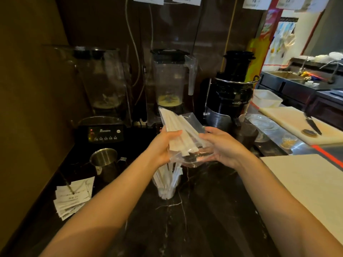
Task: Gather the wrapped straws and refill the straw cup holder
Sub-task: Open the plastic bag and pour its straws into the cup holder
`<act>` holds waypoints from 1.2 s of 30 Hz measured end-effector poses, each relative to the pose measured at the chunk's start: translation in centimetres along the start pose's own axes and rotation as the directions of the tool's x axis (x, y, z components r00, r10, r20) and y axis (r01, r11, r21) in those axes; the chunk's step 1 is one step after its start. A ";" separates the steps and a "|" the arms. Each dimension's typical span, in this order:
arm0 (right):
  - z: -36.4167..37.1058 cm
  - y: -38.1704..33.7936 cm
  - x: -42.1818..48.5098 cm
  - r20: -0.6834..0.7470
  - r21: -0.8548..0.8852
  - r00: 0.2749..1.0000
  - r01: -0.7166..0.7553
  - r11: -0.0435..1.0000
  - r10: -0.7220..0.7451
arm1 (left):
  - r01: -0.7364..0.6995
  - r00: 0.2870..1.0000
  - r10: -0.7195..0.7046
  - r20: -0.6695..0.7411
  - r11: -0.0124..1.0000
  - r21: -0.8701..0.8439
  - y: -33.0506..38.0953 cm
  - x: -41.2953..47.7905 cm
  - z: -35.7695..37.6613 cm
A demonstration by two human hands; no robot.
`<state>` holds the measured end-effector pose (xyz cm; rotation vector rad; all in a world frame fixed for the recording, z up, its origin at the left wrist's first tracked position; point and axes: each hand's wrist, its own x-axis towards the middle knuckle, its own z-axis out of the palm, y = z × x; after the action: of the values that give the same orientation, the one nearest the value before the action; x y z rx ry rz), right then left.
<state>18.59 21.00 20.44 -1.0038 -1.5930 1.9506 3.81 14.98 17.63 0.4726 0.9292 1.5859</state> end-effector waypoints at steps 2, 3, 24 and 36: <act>1.3 0.0 1.5 0.019 -0.065 1.000 0.023 0.998 -0.022 | -0.038 0.998 0.042 -0.053 0.996 0.081 0.9 0.3 -0.9; 2.0 0.0 2.1 0.031 -0.095 0.999 0.039 0.995 -0.037 | -0.060 0.995 0.069 -0.072 0.991 0.119 1.3 0.5 -1.3; 4.6 7.1 8.8 0.081 -0.256 0.927 0.373 0.892 -0.365 | -0.209 0.974 0.226 0.016 0.865 0.456 0.8 2.8 -8.2; 4.9 6.4 7.8 -0.004 -0.156 0.888 0.454 0.877 -0.460 | -0.247 0.969 0.219 0.117 0.807 0.536 2.4 1.9 -8.1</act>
<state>10.53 21.79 12.63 -0.6339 -1.7808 1.4965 -4.11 14.32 14.26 1.0619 1.3340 1.4982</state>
